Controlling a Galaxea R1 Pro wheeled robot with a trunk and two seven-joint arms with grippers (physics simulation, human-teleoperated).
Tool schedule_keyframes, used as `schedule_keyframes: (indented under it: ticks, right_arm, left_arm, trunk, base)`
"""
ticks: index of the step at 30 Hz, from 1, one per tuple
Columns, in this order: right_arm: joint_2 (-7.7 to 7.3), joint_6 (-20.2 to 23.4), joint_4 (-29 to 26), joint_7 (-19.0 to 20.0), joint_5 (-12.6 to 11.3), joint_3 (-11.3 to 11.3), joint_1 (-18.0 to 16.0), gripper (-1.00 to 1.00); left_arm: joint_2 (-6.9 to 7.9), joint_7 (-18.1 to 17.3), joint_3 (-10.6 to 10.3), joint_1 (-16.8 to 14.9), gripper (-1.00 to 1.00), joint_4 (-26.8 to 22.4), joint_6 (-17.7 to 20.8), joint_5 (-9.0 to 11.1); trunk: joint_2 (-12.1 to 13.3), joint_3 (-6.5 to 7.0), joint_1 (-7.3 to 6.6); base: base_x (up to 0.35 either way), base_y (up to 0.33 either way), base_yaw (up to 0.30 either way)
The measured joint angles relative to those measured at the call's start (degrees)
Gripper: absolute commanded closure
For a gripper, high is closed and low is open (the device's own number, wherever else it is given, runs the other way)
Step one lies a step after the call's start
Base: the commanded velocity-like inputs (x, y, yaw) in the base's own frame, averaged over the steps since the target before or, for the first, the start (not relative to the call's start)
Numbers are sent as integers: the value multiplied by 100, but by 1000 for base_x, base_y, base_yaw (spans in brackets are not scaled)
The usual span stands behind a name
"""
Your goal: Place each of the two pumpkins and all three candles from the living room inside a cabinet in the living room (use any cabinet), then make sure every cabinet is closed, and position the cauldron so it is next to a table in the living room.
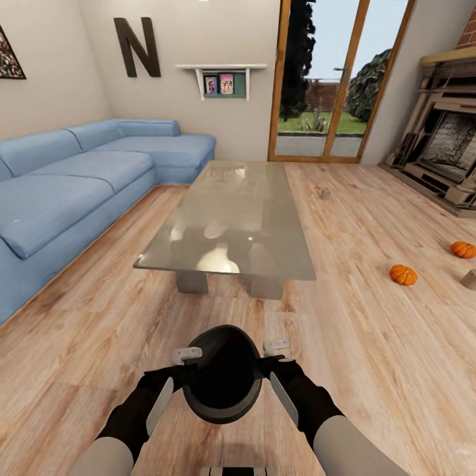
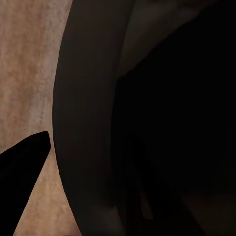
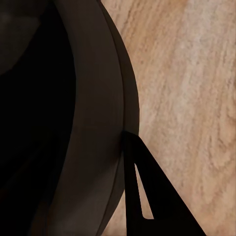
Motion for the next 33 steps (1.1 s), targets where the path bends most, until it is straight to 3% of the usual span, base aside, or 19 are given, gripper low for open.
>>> schedule_keyframes:
  ticks: [9, 33]
  right_arm:
    - [0, 0, 3, 2, 1, -2, 3, 100]
    - [0, 8, -10, -4, 3, 0, 4, 100]
  left_arm:
    - [0, 0, -1, 3, 100, 2, -1, 1]
    - [0, 0, -2, 0, 100, 0, 0, 3]
  trunk:
    - [0, 0, -1]
    - [0, 0, -1]
  base:
    - [41, 0, 0]
    - [223, 0, 0]
